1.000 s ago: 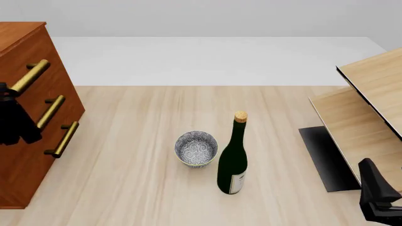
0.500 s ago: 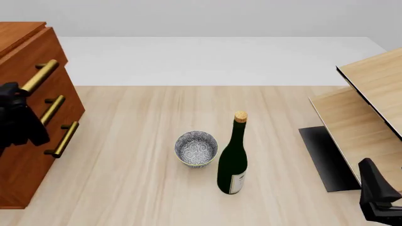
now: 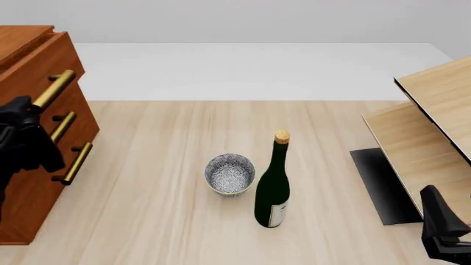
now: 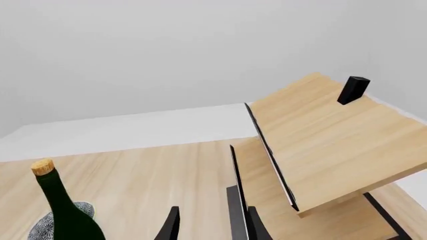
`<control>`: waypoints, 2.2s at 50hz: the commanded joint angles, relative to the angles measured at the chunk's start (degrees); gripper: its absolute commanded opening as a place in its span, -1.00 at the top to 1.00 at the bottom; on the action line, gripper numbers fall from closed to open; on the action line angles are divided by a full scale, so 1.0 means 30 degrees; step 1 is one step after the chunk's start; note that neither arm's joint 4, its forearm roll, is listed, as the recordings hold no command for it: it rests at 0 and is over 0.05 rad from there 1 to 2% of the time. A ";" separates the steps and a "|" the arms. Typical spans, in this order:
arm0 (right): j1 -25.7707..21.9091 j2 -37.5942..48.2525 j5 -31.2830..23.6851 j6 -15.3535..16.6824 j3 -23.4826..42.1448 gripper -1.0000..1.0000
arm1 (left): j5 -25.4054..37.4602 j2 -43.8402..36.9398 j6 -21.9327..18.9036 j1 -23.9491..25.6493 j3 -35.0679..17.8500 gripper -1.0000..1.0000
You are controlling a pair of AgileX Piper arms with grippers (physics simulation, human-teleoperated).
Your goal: Close the bottom drawer of the cabinet and open the top drawer.
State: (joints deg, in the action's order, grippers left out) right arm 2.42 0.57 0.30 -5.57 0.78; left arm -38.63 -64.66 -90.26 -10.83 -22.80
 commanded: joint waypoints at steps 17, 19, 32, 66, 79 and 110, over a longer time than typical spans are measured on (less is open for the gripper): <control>0.0068 0.0075 0.0067 -0.0110 0.0004 -1.00 | -0.0558 -0.0666 -0.0437 0.2071 -0.0986 1.00; 0.0061 0.0052 0.0045 -0.0118 0.0011 -1.00 | -0.0583 -0.0729 -0.0408 0.2055 -0.0989 1.00; 0.0045 0.0026 0.0035 -0.0124 -0.0008 -1.00 | -0.0508 -0.0659 -0.0382 0.1851 -0.0948 -1.00; 0.0041 -0.0091 -0.0101 -0.0119 0.0042 -1.00 | 0.1024 0.0324 0.0470 0.2808 -0.0919 -1.00; 0.0040 -0.0124 -0.0155 -0.0131 0.0066 -1.00 | 0.3184 0.1413 0.1629 0.4020 -0.1117 -1.00; 0.0035 -0.0104 -0.0113 -0.0081 0.0071 -1.00 | 0.4904 0.2605 0.2192 0.4873 -0.2147 -1.00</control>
State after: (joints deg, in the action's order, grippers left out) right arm 2.51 0.28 -0.06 -5.91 0.99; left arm -25.77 -58.20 -84.16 2.79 -28.11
